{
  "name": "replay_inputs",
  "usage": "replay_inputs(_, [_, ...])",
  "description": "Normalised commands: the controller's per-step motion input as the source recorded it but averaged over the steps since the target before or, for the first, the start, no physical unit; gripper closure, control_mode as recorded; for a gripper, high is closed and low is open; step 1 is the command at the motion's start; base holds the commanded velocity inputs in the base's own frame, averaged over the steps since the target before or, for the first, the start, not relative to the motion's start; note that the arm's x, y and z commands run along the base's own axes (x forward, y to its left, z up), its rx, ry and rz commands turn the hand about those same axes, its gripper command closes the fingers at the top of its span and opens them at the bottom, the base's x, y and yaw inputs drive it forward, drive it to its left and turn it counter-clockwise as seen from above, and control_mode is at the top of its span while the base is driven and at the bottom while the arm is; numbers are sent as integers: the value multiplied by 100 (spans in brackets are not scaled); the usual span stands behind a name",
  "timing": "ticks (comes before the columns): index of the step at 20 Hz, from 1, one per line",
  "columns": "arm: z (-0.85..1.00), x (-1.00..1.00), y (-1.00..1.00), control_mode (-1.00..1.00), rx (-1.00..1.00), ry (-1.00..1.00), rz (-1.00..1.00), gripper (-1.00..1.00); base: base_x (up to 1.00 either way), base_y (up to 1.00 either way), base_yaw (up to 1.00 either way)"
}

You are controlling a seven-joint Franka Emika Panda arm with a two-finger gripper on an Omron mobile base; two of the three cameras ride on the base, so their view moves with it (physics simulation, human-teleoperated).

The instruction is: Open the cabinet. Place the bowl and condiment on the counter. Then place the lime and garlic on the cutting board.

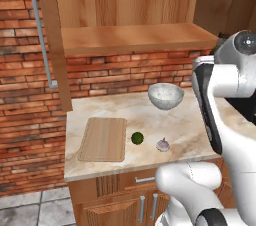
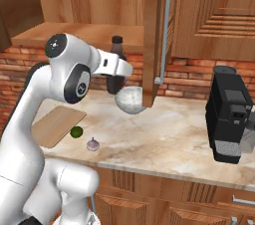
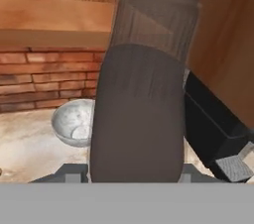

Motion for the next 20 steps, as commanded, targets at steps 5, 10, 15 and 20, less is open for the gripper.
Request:
replay_inputs(5, [-100,-14,-29,-100,0,17,0,100,0,0,0])
replay_inputs(10, [-98,46,-11,-100,0,21,4,100,0,0,0])
replay_inputs(15, [-71,63,-9,-100,-4,6,7,100,0,0,0])
replay_inputs(20, [-41,34,-34,-100,0,0,8,100,0,0,0])
